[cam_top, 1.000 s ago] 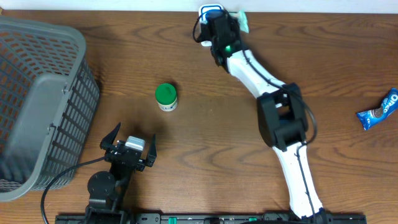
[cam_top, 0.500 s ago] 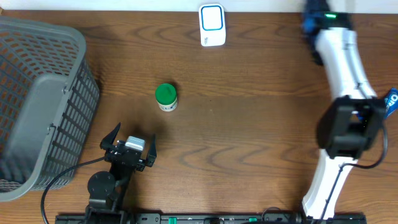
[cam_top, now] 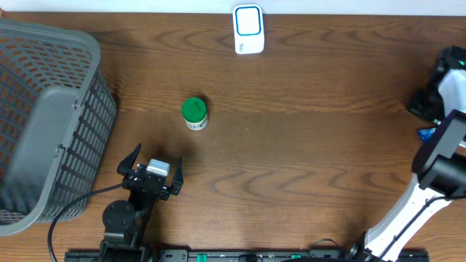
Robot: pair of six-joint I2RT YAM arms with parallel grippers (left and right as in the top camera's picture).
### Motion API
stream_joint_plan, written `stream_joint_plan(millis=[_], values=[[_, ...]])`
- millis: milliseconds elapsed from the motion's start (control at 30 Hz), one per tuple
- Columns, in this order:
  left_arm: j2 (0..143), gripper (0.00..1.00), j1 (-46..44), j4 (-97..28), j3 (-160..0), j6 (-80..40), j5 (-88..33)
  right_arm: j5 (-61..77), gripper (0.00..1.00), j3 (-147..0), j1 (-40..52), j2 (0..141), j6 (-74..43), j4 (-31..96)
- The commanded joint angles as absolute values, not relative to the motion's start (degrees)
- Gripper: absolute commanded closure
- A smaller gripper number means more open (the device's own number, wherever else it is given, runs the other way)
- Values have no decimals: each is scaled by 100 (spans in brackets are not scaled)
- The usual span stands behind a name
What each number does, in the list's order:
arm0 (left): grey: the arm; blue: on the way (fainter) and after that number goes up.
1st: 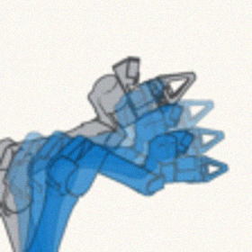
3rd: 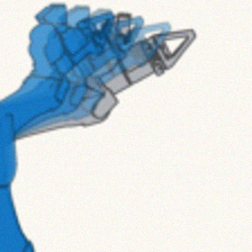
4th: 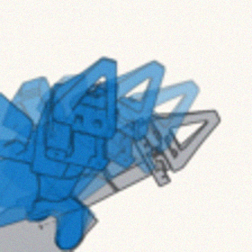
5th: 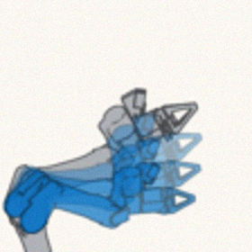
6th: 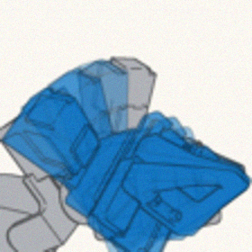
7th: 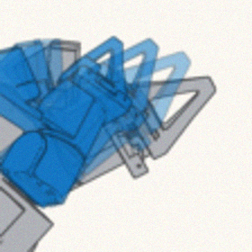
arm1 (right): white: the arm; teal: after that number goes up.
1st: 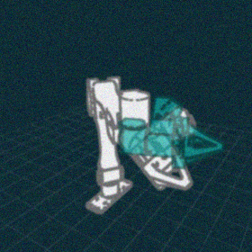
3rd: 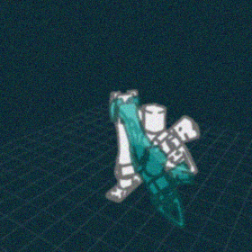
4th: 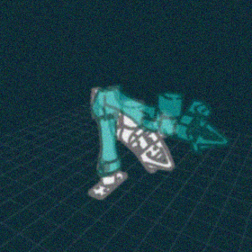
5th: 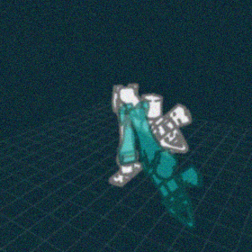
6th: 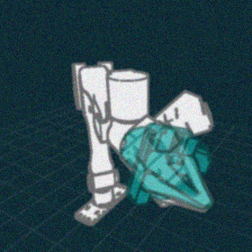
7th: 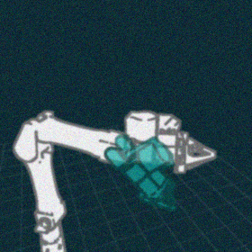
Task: Scan the item barcode
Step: 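Carry the wipes pack to the right side and release it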
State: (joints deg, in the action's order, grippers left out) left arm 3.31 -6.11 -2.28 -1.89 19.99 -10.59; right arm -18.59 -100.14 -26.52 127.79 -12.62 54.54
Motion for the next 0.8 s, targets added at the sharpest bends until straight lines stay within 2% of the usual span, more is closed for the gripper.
stream_joint_plan(millis=[0,133,267,400,433,467,500,767], values=[[318,2,-607,-290,-23,2093,-1114,-1789,99,-9977,-2934,12827,-1579,5419],[318,2,-607,-290,-23,2093,-1114,-1732,99,-10130,-3020,12805,-1540,5590],[318,2,-607,-290,-23,2093,-1114,-1194,74,-10551,-2912,12731,-1538,6045],[318,2,-607,-290,-23,2093,-1114,-460,66,-11194,-2611,12591,-1542,6674],[318,2,-607,-290,-23,2093,-1114,-325,57,-11336,-2506,12549,-1542,6818],[318,2,-607,-290,-23,2093,-1114,-163,34,-11463,-2381,12497,-1544,6952],[318,2,-607,-290,-23,2093,-1114,80,1,-11583,-2204,12425,-1542,7089],[318,2,-607,-290,-23,2093,-1114,3079,1,-11745,-344,12066,-1546,7330]])
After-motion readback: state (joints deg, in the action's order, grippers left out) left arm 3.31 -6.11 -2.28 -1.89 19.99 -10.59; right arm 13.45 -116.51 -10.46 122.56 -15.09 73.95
